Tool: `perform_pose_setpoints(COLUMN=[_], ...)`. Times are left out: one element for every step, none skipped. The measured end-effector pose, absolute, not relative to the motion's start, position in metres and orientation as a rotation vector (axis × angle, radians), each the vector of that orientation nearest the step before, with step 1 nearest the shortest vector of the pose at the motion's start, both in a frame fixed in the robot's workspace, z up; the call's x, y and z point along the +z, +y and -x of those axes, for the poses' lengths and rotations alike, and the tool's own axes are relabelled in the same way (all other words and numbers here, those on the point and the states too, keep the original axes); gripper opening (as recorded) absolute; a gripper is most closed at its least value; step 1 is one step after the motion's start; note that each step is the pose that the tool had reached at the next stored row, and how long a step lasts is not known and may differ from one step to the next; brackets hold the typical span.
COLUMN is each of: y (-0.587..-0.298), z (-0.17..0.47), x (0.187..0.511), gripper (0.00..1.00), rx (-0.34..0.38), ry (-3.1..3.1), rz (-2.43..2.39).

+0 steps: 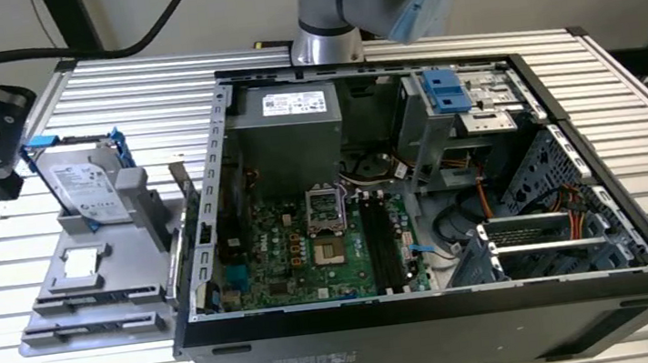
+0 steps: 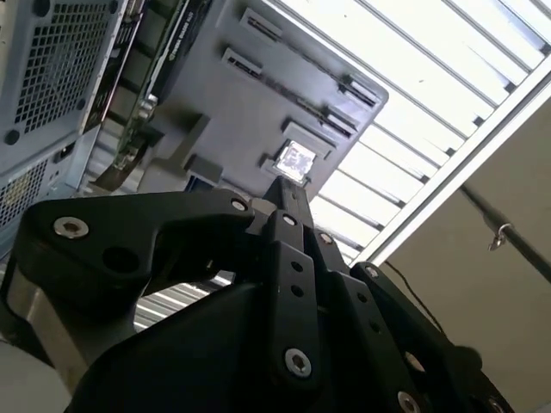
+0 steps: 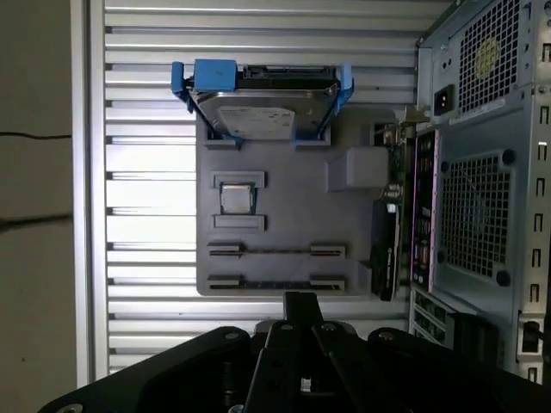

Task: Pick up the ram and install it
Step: 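Reach for the ram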

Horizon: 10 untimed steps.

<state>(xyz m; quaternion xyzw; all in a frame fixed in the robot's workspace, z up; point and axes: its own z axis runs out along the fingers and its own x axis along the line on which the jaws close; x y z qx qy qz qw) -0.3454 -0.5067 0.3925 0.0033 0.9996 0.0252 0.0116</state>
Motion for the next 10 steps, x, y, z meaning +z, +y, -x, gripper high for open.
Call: perform_pose_setpoints(y=[-0.509, -0.512, -0.514, -0.517, -0.519, -0.522, -0.524, -0.526, -0.528, -0.529], z=[0.346, 0.346, 0.346, 0.346, 0.346, 0.347, 0.347, 0.347, 0.347, 0.348], x=[0.392, 0.392, 0.392, 0.392, 0.392, 0.392, 0.392, 0.392, 0.392, 0.392], gripper=[0.00, 0.00, 0.00, 0.00, 0.00, 0.00, 0.00, 0.00, 0.00, 0.00], rx=[0.079, 0.079, 0.079, 0.079, 0.079, 0.079, 0.079, 0.079, 0.079, 0.079], ry=[3.117, 3.118, 3.118, 3.118, 3.119, 3.119, 3.120, 3.120, 3.120, 3.120], rz=[-0.011, -0.011, -0.012, -0.012, -0.013, -0.013, -0.014, -0.014, -0.014, -0.014])
